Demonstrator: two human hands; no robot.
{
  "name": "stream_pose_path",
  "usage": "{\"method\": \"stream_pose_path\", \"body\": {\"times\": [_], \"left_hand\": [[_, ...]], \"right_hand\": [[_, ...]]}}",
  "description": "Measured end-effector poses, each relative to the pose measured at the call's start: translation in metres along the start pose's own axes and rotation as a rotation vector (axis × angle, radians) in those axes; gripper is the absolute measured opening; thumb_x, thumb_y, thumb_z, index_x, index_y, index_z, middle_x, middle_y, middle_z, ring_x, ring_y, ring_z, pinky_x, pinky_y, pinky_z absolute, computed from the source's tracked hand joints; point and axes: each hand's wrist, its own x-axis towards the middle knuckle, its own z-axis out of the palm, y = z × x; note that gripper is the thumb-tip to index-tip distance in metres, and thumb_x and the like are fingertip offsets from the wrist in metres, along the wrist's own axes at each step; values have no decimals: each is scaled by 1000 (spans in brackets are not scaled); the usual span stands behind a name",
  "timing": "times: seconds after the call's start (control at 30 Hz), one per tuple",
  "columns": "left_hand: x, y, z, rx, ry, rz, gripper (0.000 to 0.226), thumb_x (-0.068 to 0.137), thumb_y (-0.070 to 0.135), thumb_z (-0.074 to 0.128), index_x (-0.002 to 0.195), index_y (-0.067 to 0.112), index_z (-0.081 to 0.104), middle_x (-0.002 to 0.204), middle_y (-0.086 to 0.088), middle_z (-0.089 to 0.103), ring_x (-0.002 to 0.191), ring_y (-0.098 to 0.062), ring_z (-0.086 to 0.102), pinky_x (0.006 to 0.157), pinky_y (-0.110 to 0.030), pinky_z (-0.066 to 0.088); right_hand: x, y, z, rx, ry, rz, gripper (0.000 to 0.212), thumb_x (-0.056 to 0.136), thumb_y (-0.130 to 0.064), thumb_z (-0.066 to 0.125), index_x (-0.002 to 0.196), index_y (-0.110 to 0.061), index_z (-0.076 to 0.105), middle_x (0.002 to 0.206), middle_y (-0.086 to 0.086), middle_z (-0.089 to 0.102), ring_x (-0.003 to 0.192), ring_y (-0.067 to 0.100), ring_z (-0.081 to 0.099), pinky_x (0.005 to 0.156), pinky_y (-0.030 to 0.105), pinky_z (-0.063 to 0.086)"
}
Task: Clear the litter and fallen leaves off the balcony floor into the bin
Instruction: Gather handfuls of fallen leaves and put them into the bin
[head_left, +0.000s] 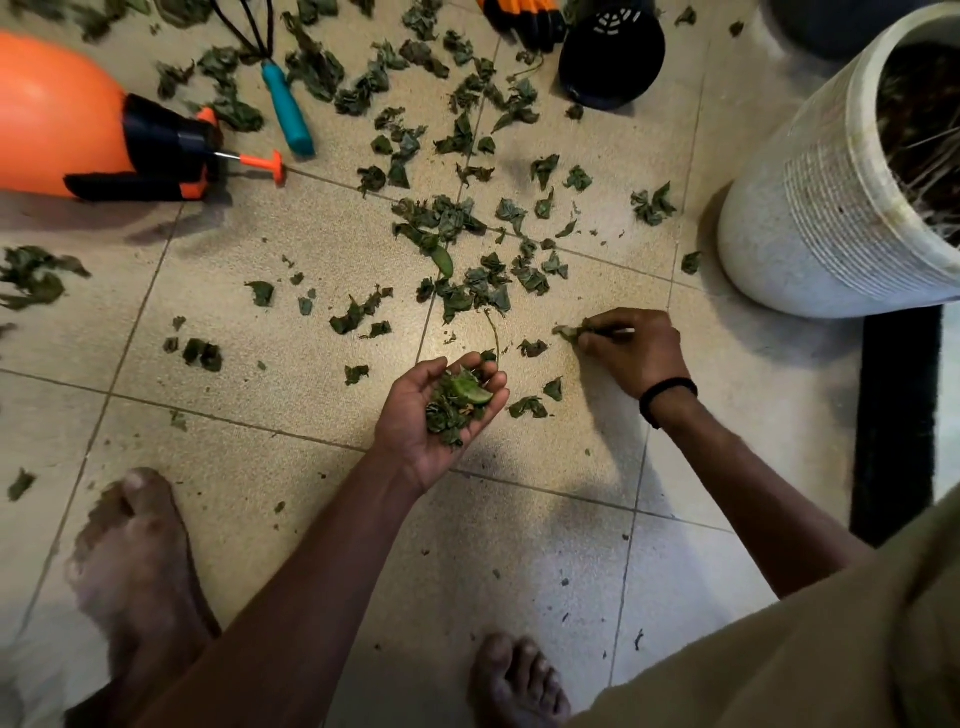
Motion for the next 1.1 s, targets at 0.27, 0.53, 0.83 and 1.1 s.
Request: {"method": "stream_pose_path", "body": {"times": [0.27, 0.53, 0.83, 1.1], "left_hand": [[8, 1, 8, -12, 52, 10, 41, 102, 28, 41, 109, 1, 71, 115, -22, 67, 105, -34, 67, 96, -49, 55], [5, -9, 17, 127, 69, -8, 47, 106, 24, 37, 80, 5, 72, 70, -9, 68, 61, -19, 68, 57, -28, 58], [1, -1, 12, 179, -10, -37, 44, 105, 29, 41, 96, 2, 74, 92, -16, 71, 85, -24, 71, 71, -33, 60], [-10, 19, -9, 22, -92, -1, 43, 104, 28, 37, 119, 2, 67, 119, -20, 67, 112, -35, 67, 104, -52, 52]], "right_hand": [[-47, -79, -15, 518, -238, -16, 21, 82, -6, 82, 102, -6, 76, 97, 8, 78, 84, 21, 76, 76, 31, 61], [-88, -118, 30, -74, -276, -311, 28, 81, -19, 84, 100, -22, 65, 82, -8, 68, 74, 4, 65, 66, 24, 59], [-92, -120, 30, -100, -197, -367, 9, 92, -27, 72, 96, -21, 77, 101, -3, 62, 89, 10, 60, 76, 24, 54], [-14, -52, 12, -361, -156, -164, 49, 82, -37, 82, 124, -18, 69, 123, 10, 65, 105, 23, 64, 84, 31, 52]]}}
